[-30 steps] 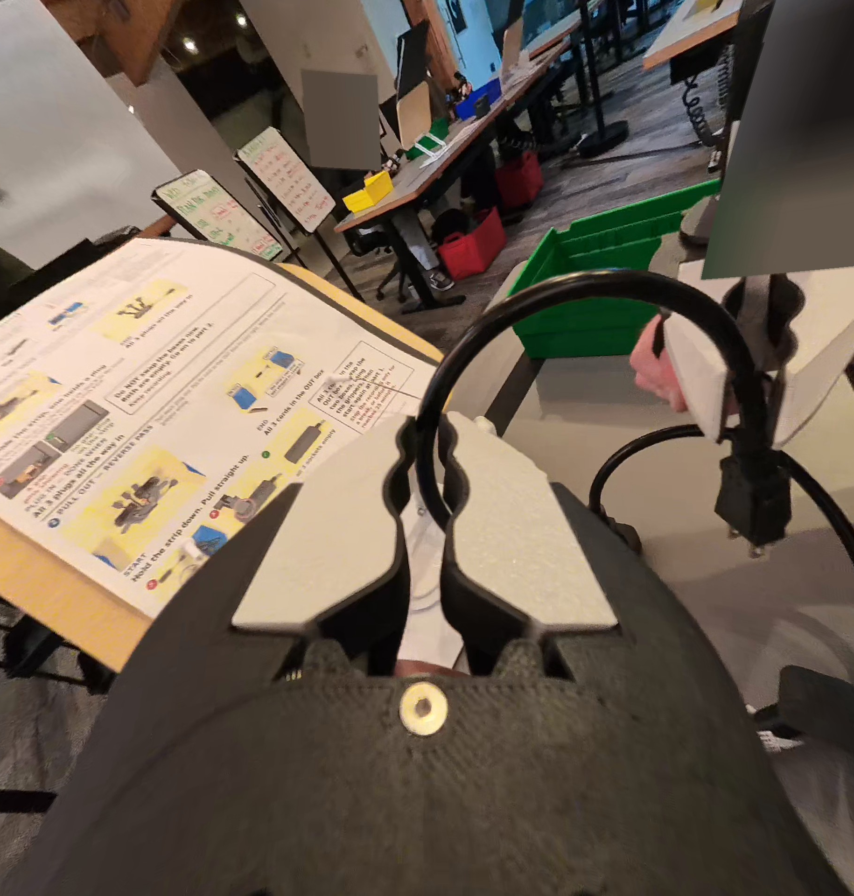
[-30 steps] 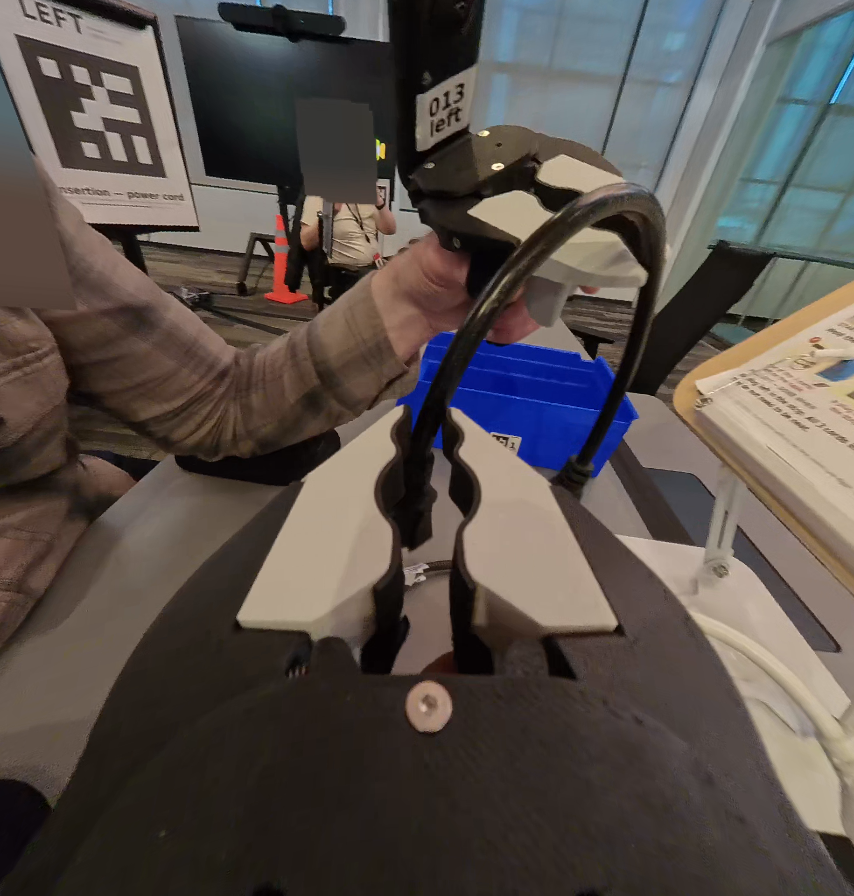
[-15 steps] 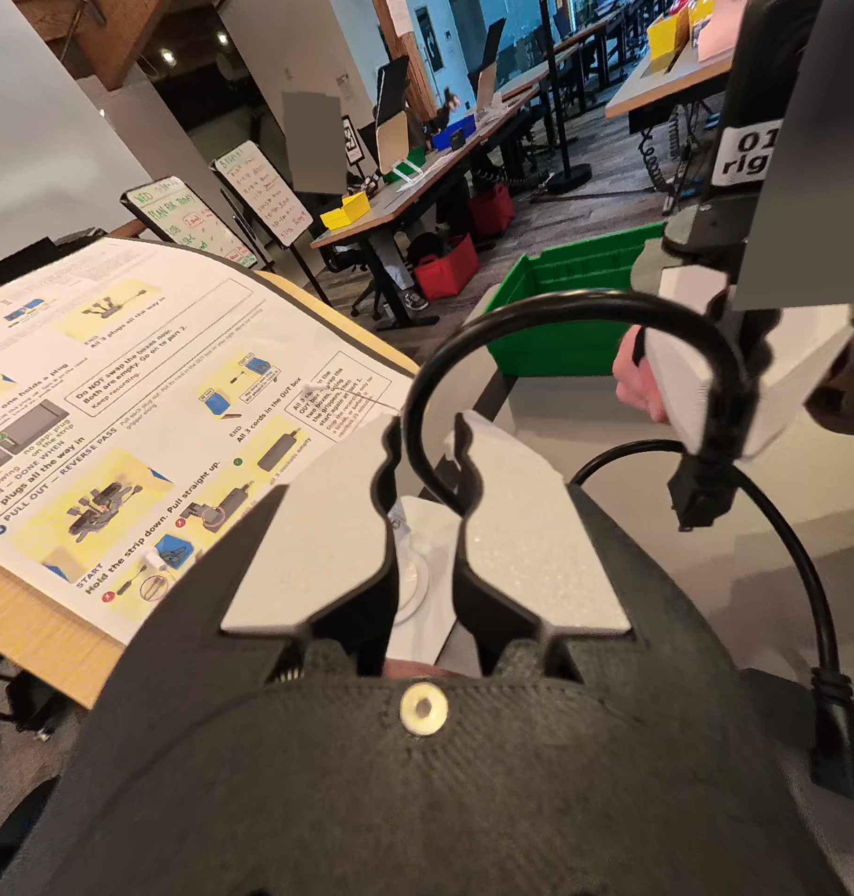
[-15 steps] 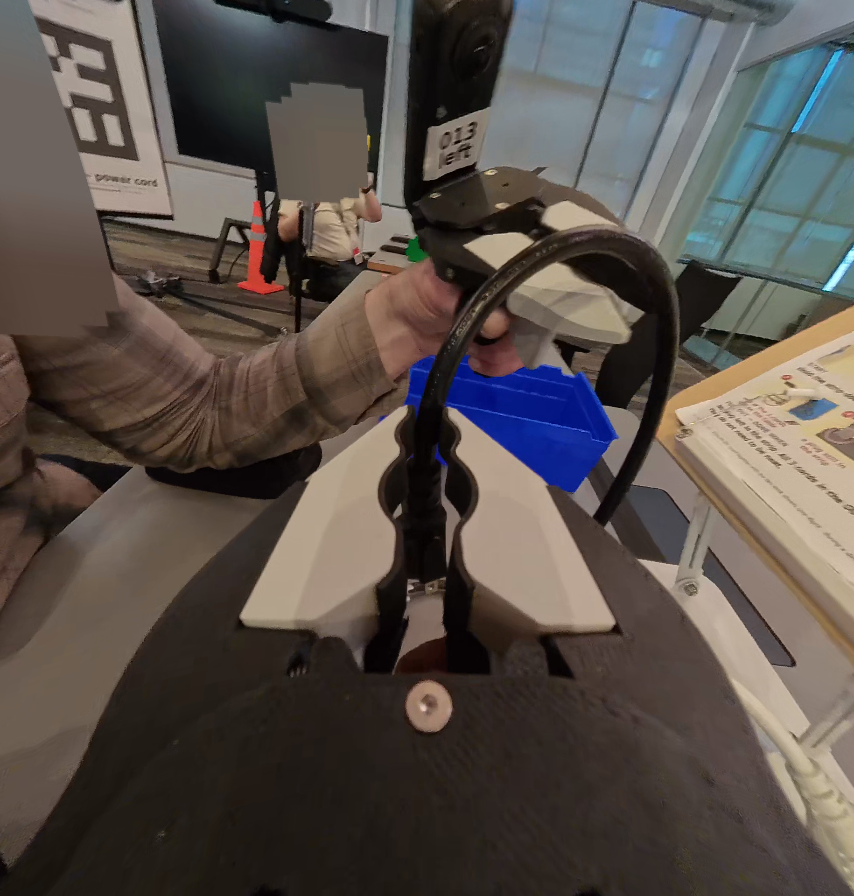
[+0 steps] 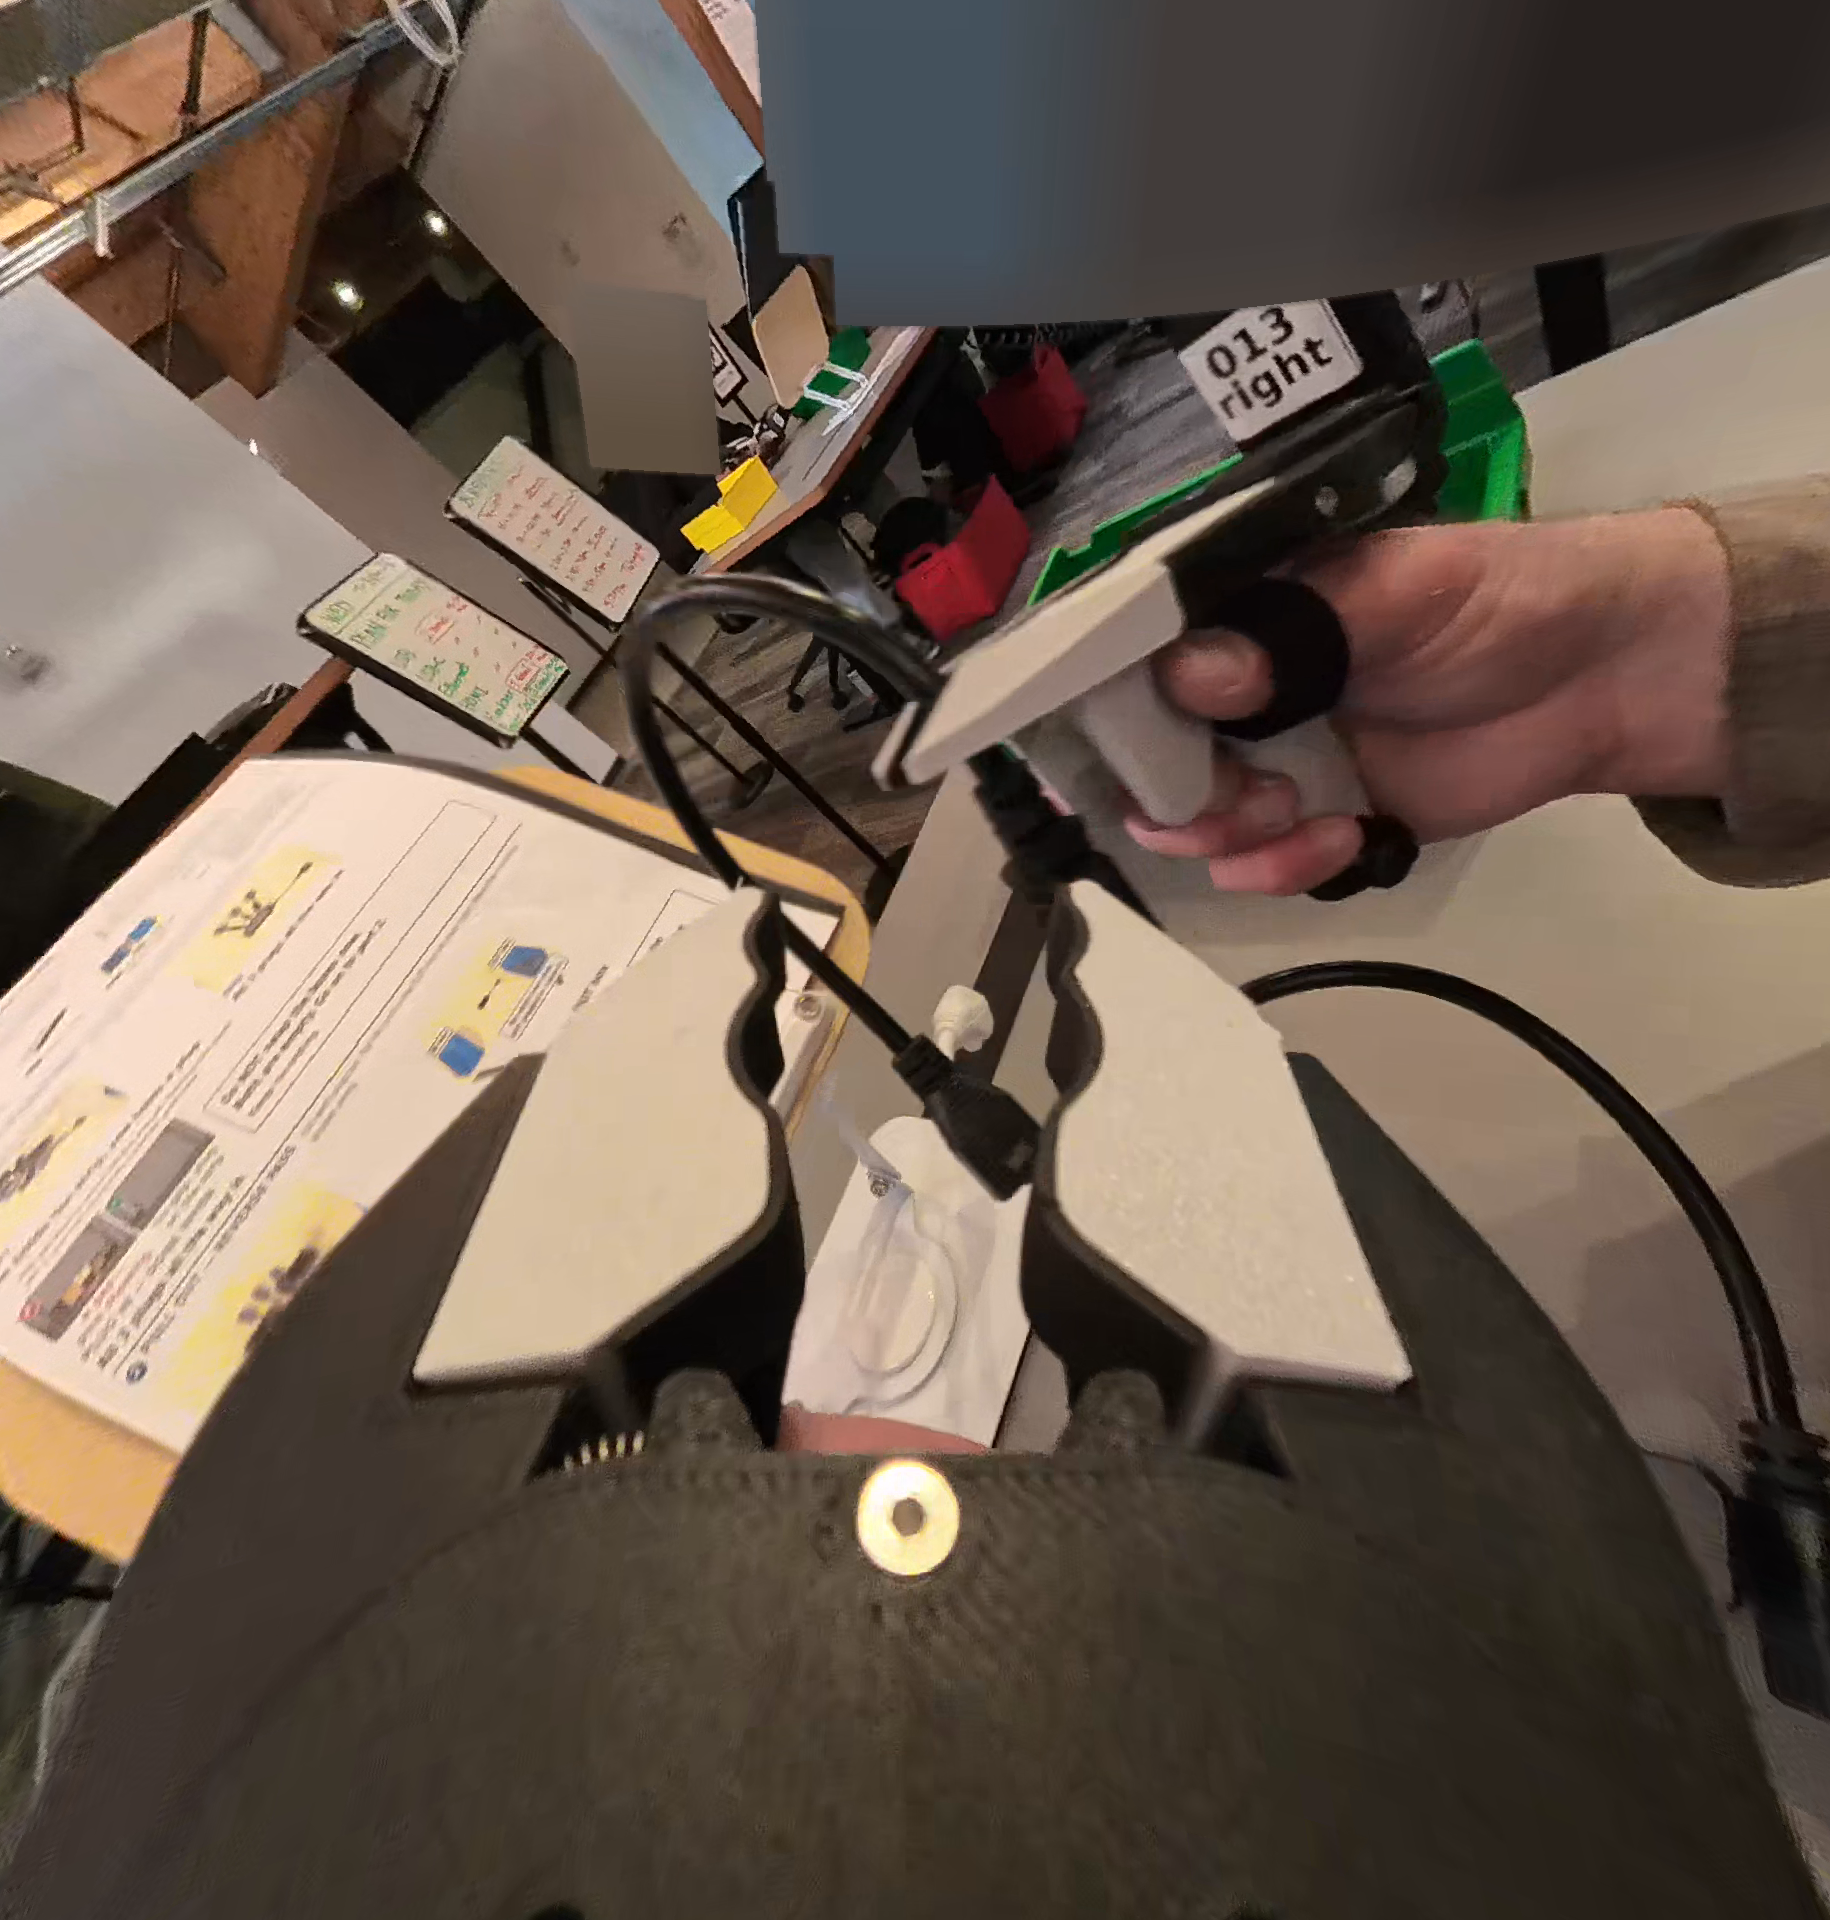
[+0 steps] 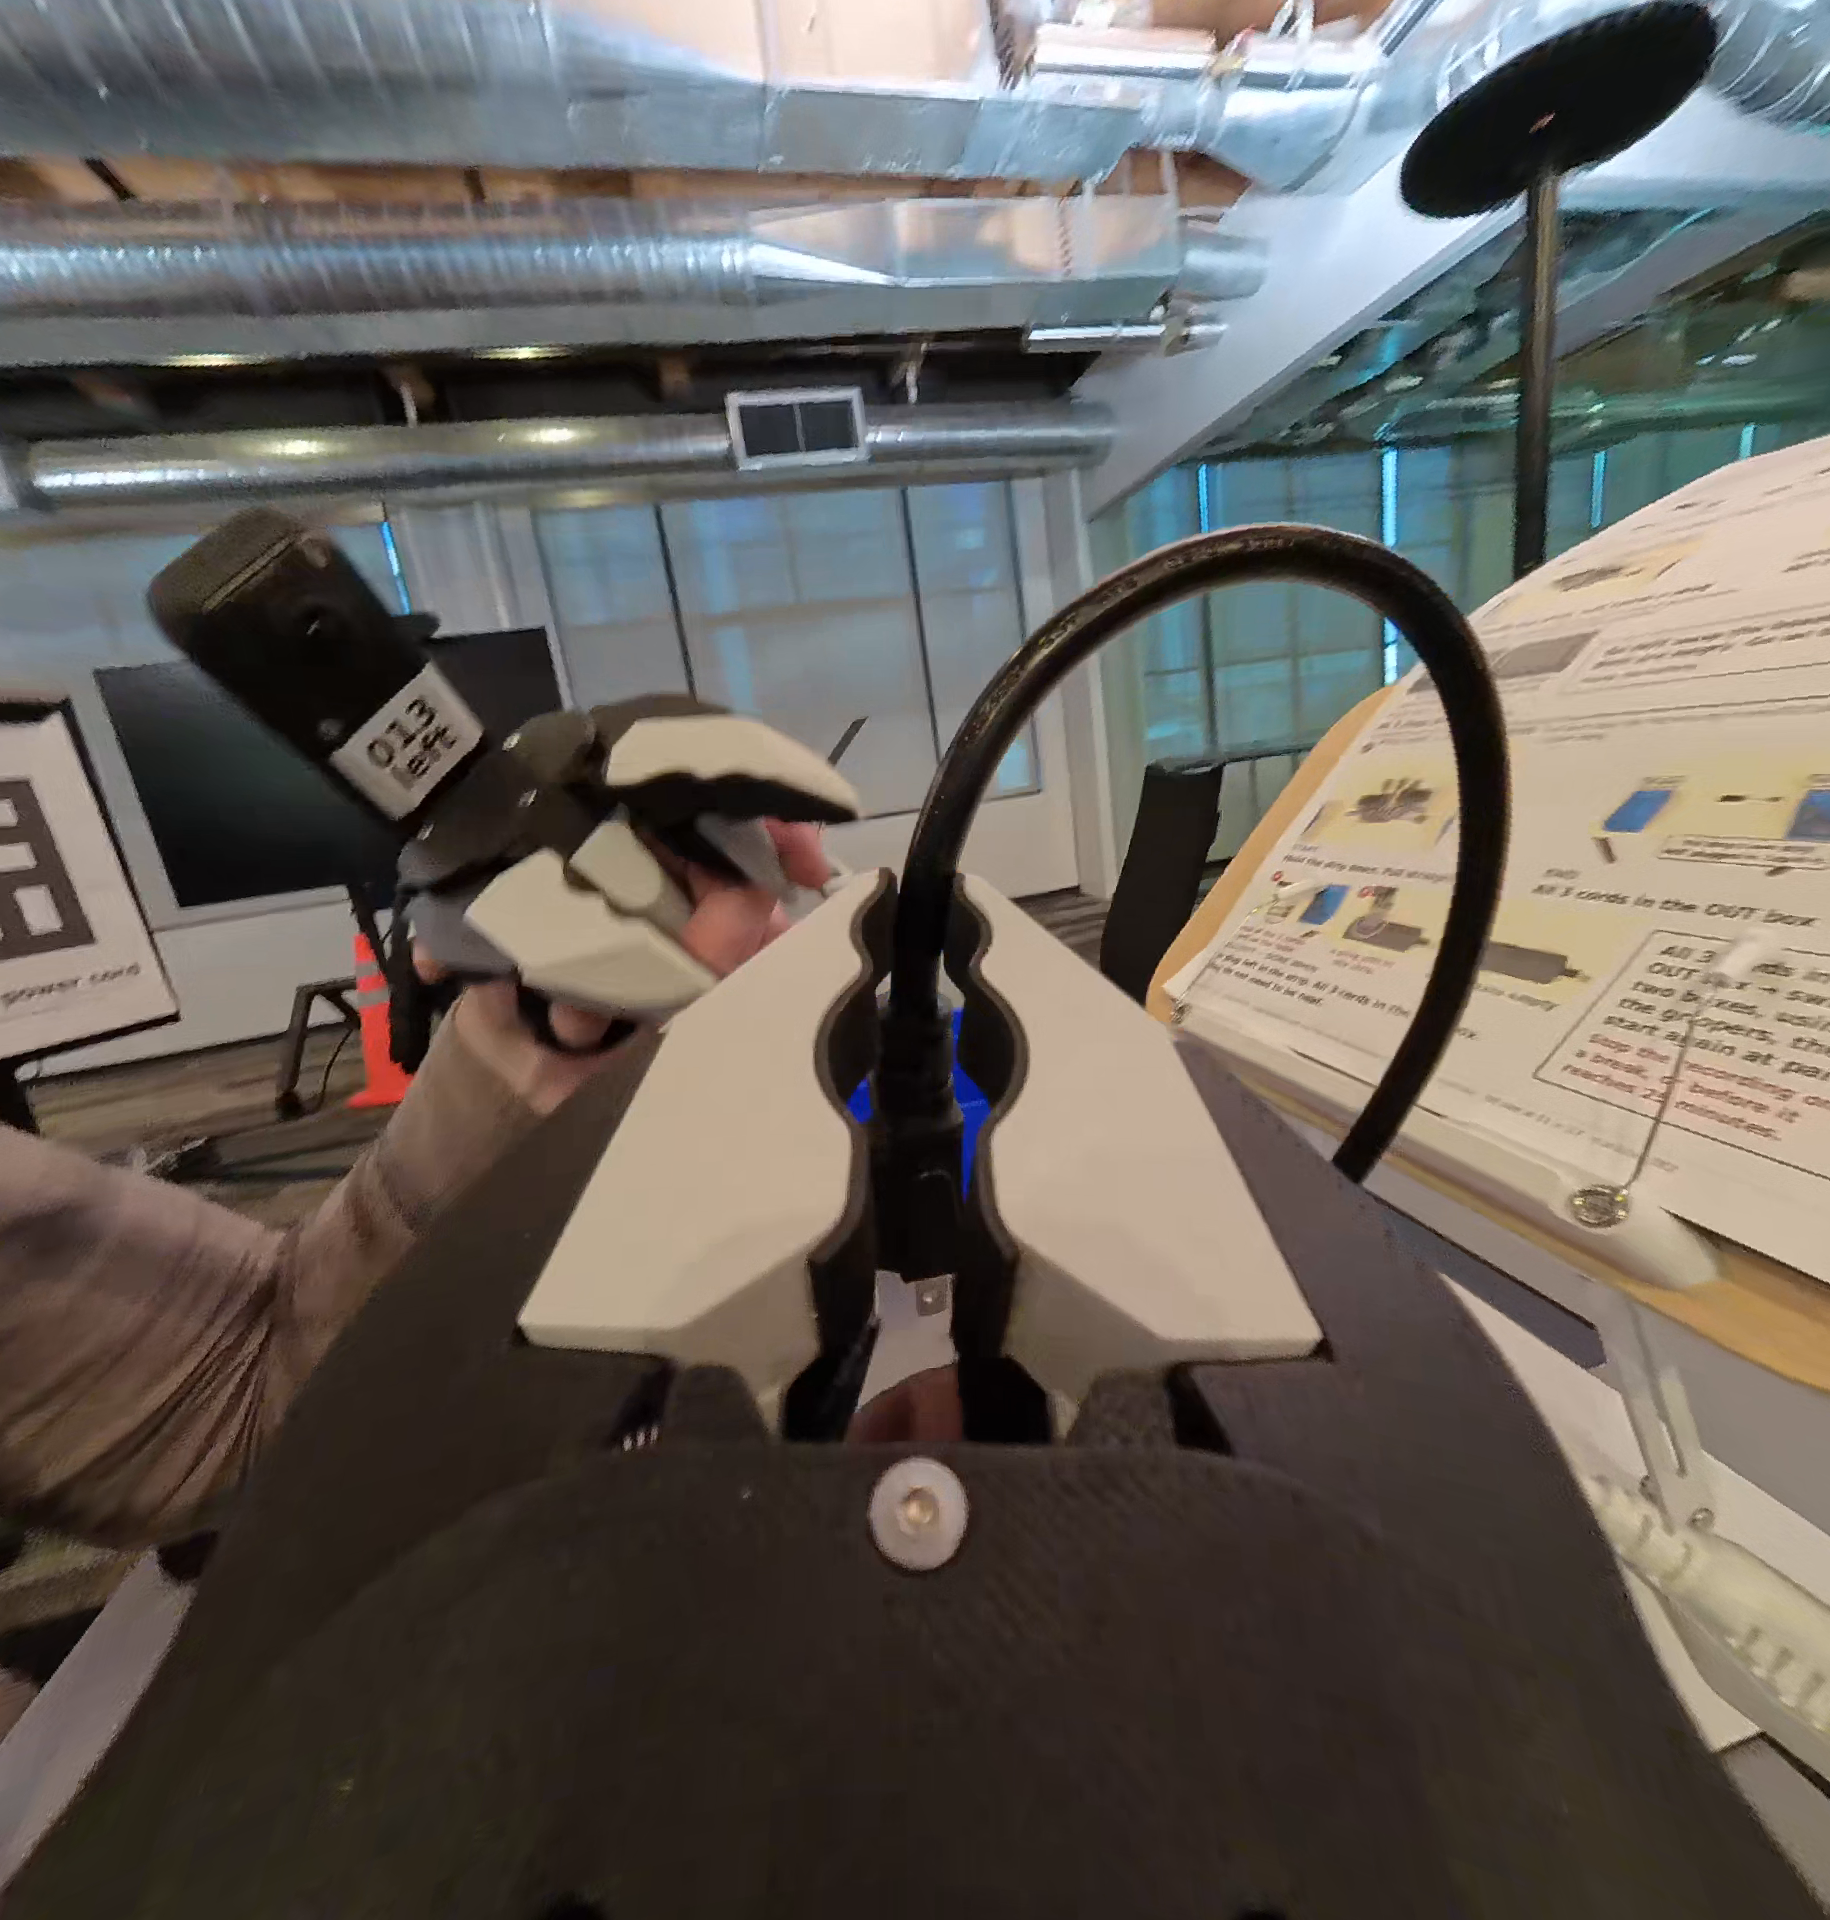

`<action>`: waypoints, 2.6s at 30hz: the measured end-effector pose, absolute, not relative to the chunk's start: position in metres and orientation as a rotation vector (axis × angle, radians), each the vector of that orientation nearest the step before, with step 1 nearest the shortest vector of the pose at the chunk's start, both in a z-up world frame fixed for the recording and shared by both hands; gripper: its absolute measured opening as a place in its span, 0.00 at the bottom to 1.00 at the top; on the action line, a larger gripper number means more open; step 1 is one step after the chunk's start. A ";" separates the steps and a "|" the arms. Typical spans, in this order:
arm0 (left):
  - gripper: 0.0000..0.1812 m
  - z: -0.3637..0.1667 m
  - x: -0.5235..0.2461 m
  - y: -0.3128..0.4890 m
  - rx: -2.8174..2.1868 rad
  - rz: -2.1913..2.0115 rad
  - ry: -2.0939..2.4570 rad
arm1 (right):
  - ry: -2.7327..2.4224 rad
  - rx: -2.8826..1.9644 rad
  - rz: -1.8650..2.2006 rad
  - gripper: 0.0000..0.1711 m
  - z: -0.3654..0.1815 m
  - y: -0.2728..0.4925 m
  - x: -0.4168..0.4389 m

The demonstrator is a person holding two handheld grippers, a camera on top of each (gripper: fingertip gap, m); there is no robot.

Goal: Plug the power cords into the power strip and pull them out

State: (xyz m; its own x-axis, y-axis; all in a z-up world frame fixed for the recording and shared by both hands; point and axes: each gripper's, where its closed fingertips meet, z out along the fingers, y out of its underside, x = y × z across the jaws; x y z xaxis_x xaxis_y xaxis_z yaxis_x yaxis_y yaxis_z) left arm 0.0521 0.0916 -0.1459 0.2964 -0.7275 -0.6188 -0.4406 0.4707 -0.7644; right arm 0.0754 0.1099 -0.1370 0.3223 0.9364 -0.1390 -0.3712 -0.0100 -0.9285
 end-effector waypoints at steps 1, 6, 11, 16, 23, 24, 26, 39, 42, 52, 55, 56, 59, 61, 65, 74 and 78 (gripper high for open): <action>0.27 -0.153 0.061 0.091 -1.159 -0.240 1.354 | -0.617 -1.127 1.142 0.03 -0.134 0.112 0.079; 0.33 -0.187 0.094 0.107 -1.229 -0.154 1.360 | -0.568 -1.144 1.024 0.03 -0.132 0.120 0.085; 0.23 -0.199 0.109 0.113 -1.271 -0.244 1.305 | -0.595 -1.135 0.967 0.04 -0.131 0.118 0.082; 0.18 -0.201 0.115 0.115 -1.270 -0.284 1.269 | -0.608 -1.140 0.908 0.03 -0.130 0.118 0.083; 0.17 -0.197 0.113 0.112 -1.227 -0.381 1.264 | -0.612 -1.133 0.905 0.04 -0.127 0.116 0.085; 0.16 -0.195 0.112 0.113 -1.218 -0.378 1.252 | -0.601 -1.139 0.899 0.04 -0.126 0.117 0.087; 0.17 -0.196 0.112 0.115 -1.218 -0.344 1.252 | -0.594 -1.150 0.897 0.04 -0.126 0.118 0.086; 0.17 -0.195 0.111 0.118 -1.197 -0.292 1.238 | -0.597 -1.152 0.888 0.04 -0.121 0.115 0.084; 0.16 -0.193 0.108 0.114 -1.185 -0.344 1.261 | -0.610 -1.151 0.899 0.05 -0.121 0.113 0.086; 0.16 -0.192 0.102 0.091 -1.151 -0.584 1.384 | -0.748 -1.132 0.991 0.07 -0.124 0.098 0.083; 0.16 -0.195 0.099 0.080 -1.137 -0.651 1.451 | -0.826 -1.118 1.028 0.08 -0.127 0.088 0.084; 0.16 -0.197 0.099 0.076 -1.132 -0.680 1.482 | -0.851 -1.113 1.038 0.09 -0.128 0.084 0.085; 0.16 -0.201 0.099 0.059 -1.094 -0.791 1.560 | -0.981 -1.124 1.066 0.18 -0.139 0.070 0.082; 0.16 -0.204 0.100 0.048 -1.066 -0.860 1.600 | -1.054 -1.131 1.066 0.21 -0.147 0.062 0.080; 0.16 -0.210 0.102 0.036 -1.046 -0.984 1.648 | -1.167 -1.119 1.064 0.13 -0.160 0.049 0.071; 0.17 -0.210 0.101 0.042 -1.051 -1.106 1.589 | -1.151 -1.132 1.063 0.08 -0.164 0.058 0.067; 0.25 -0.197 0.099 0.074 -1.060 -0.884 1.422 | -0.983 -1.190 1.030 0.07 -0.158 0.084 0.072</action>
